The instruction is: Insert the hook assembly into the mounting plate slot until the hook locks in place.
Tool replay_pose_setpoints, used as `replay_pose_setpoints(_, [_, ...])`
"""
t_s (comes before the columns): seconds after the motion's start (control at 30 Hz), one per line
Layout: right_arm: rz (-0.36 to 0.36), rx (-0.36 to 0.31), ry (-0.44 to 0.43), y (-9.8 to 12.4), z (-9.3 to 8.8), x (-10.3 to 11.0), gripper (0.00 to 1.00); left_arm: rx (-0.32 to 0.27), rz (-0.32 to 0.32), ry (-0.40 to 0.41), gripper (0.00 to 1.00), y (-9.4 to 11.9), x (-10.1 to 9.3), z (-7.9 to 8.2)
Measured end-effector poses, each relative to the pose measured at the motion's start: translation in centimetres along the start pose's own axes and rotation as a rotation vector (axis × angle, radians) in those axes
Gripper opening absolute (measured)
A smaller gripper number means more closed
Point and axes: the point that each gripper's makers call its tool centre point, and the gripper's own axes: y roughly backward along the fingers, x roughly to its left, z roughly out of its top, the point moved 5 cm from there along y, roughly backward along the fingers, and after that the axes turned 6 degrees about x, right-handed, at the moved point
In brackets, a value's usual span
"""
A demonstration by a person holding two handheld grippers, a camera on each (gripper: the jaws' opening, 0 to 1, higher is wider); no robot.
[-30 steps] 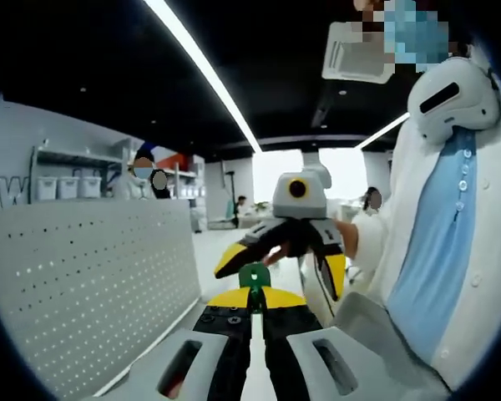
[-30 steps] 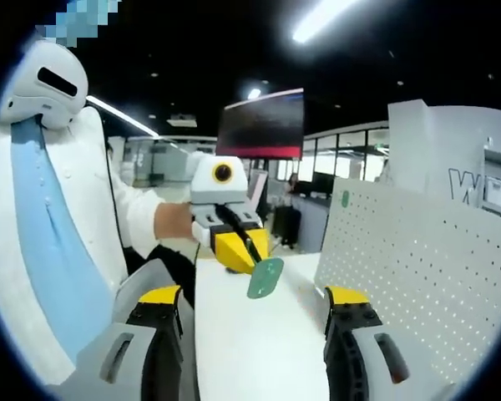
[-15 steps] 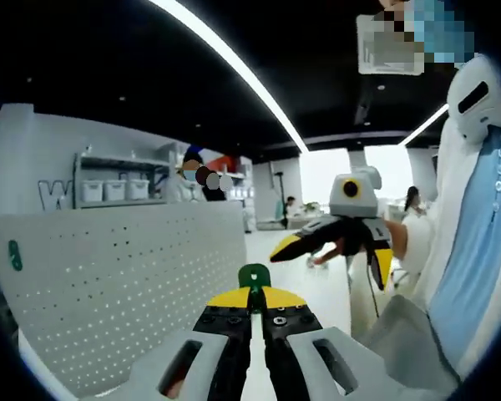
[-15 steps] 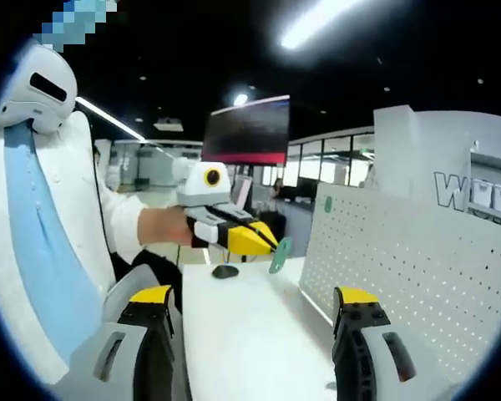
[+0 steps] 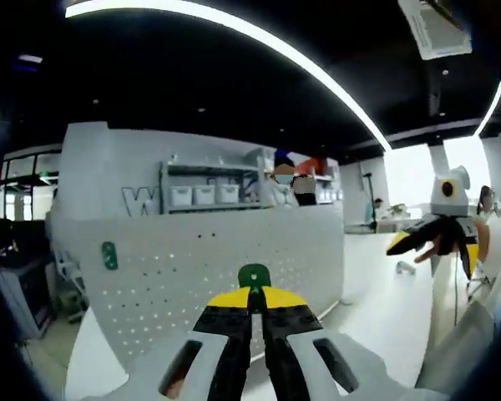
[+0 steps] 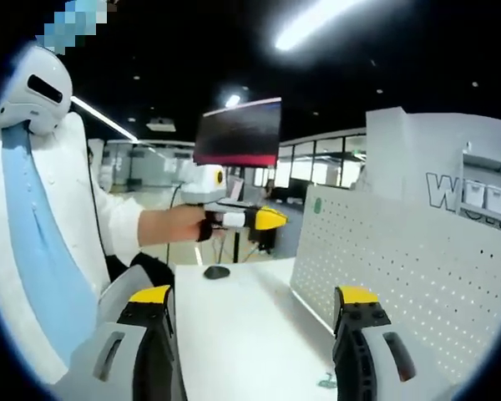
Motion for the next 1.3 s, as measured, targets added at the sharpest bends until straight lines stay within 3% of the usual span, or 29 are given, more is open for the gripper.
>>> replay_pose_setpoints(0.1, [-0.008,0.001,0.0,0.1,-0.1,-0.1,0.8,-0.013,0.07,0.011,0.03,-0.4,1.3,0.3])
replay_pose_setpoints(0.47, [-0.045,-0.007,-0.017,0.8,-0.5,-0.8,0.8,-0.014,0.2,0.01,0.03,-2.1,3.6,0.6])
replay_pose_setpoints(0.7, [-0.074,0.004,-0.035,1.4,-1.0,-1.2,0.8,-0.026,0.252,0.016,0.03,-3.4,4.4,1.1])
replay_pose_setpoints(1.3, [-0.124,0.022,-0.045,2.0,-1.3,-1.8,0.82,-0.016,0.369,0.01,0.03,-6.4,8.9,1.0])
